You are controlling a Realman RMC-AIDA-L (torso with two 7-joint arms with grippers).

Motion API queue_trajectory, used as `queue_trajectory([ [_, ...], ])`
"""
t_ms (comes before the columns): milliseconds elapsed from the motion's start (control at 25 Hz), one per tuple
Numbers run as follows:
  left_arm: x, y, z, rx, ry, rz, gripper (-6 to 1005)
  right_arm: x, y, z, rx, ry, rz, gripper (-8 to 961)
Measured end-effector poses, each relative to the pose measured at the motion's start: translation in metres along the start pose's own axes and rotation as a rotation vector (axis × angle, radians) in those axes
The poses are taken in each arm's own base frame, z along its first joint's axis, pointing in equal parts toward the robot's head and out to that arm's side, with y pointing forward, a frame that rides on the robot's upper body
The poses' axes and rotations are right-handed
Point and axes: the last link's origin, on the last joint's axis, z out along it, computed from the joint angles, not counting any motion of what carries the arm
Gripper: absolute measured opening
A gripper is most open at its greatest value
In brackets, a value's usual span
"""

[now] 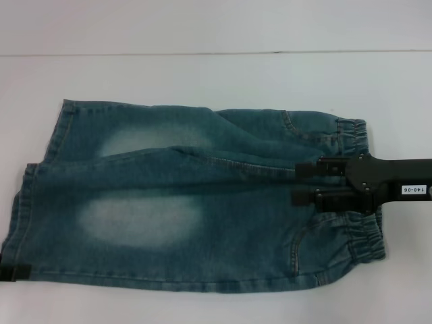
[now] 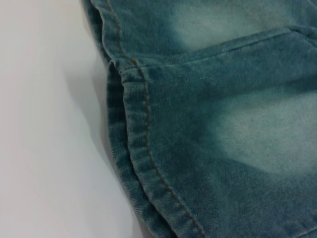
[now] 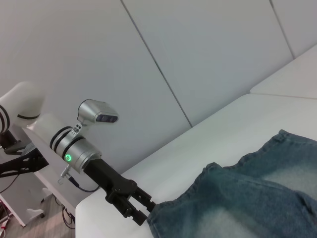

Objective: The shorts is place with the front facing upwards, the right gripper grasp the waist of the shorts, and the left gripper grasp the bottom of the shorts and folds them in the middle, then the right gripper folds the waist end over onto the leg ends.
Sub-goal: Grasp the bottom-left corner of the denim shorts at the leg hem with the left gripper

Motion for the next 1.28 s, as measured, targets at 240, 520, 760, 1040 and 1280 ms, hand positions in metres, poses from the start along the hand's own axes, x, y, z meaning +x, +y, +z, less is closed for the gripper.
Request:
queue_trajectory([
  [240, 0.0014, 0.0029, 0.0019, -0.014, -0.008, 0.007, 708, 0.0003, 0.0001, -0.0004, 0.001, -0.004, 0.001, 793],
  [520, 0.0019, 0.0034, 0.0014, -0.015, -0.009, 0.01, 691, 0.0001, 0.0, -0.0005, 0.002, -0.005, -0.006, 793],
  [760, 0.0016, 0.0022, 0.001, -0.007, -0.007, 0.014, 587, -0.0002, -0.0003, -0.0012, 0.005, -0.011, -0.007, 793],
  [1040, 0.0022, 0.0015, 0.0015, -0.002, -0.005, 0.016, 289, -0.0005, -0.0006, -0.0015, 0.007, -0.012, -0.008, 793],
  [1280, 0.0034, 0.0018, 0.0029, -0.001, -0.002, 0.017, 63, -0.0005, -0.0018, -0.0018, 0.015, -0.012, -0.007, 793],
])
